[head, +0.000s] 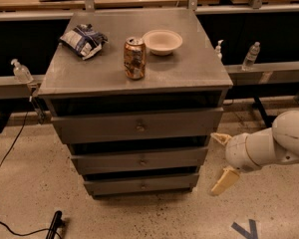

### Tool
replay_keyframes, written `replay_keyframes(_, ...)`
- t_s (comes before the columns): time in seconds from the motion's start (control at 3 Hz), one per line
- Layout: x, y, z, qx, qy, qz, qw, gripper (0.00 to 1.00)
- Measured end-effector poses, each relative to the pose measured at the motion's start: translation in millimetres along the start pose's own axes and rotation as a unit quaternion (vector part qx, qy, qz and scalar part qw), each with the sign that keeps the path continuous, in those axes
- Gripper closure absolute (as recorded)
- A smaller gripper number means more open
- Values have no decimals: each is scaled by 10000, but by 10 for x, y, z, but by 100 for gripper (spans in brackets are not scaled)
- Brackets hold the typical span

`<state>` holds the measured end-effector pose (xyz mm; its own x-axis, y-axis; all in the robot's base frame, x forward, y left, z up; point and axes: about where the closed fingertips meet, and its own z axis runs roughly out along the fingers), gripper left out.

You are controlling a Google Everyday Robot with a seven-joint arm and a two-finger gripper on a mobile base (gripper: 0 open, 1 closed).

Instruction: Open middle drawer

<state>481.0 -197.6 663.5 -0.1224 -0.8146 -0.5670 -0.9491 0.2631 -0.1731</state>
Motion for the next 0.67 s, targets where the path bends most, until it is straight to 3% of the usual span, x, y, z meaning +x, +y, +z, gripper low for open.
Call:
replay_keyframes(0.33,-11,65,442,-435,-262,-321,9982,0)
replay_keyframes(0.67,32,264,1246,-942,-794,-942,9879,0)
